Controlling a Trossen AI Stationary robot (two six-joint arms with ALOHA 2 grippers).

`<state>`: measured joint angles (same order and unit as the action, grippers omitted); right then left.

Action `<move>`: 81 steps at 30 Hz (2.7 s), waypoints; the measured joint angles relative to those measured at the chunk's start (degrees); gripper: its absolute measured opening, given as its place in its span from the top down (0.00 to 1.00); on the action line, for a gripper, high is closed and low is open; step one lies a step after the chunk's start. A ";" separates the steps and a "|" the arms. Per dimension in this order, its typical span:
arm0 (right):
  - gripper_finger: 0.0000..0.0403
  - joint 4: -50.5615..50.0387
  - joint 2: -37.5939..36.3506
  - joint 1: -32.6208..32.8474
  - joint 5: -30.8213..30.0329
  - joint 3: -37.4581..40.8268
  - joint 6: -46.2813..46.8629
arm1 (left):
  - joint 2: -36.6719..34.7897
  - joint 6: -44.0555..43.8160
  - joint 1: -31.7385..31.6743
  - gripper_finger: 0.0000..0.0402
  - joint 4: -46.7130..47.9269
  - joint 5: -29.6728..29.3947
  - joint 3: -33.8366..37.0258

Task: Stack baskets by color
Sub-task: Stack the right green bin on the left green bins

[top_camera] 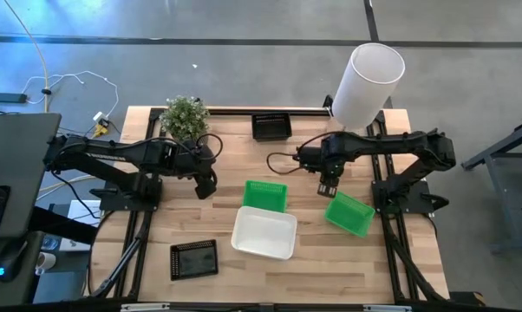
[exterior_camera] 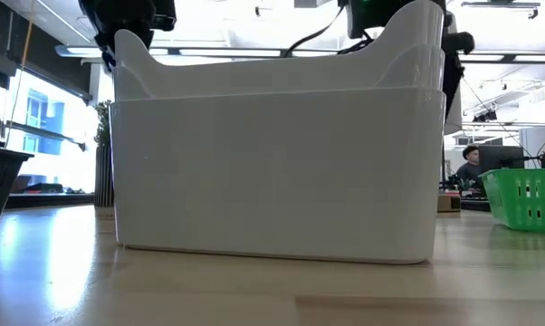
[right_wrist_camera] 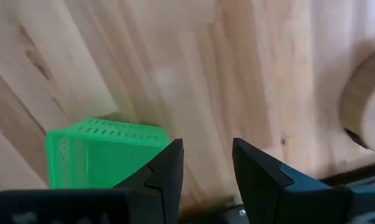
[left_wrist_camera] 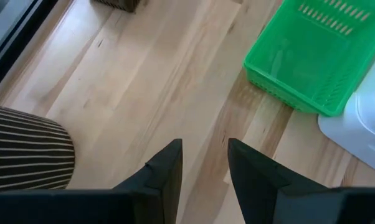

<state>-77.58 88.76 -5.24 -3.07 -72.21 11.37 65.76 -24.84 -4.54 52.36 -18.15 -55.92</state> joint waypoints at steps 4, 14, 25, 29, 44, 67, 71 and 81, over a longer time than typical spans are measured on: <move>0.69 0.12 -1.47 0.99 0.58 6.27 -0.21 | 0.02 -0.39 0.00 0.71 -0.02 0.00 0.00; 0.69 7.54 -9.28 1.64 6.62 20.26 3.40 | 0.02 -0.44 0.00 0.71 -3.80 0.00 0.00; 0.69 14.70 -17.79 1.64 9.76 30.15 11.71 | 0.02 -0.46 -3.13 0.71 -5.99 1.71 0.00; 0.69 18.42 -18.22 1.64 11.70 34.68 12.99 | 0.02 -0.46 -4.64 0.71 -6.01 2.55 0.00; 0.96 21.65 -18.24 1.64 11.59 37.82 14.01 | 0.02 -0.46 -8.26 0.71 -5.99 2.99 0.00; 1.00 24.24 -18.24 -6.56 -0.41 10.18 -4.37 | 0.02 4.04 -8.26 0.71 -5.99 3.02 0.00; 1.00 28.92 -18.24 -8.44 -0.08 6.67 -8.81 | 0.02 4.04 -8.26 0.71 -5.99 3.13 0.00; 1.00 42.01 -18.22 -10.16 1.96 4.75 -13.34 | 0.02 4.07 -8.26 0.71 -5.95 3.19 0.00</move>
<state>-35.57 70.54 -15.40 -1.11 -67.46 -1.97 65.78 -20.78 -12.80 46.41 -14.96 -55.92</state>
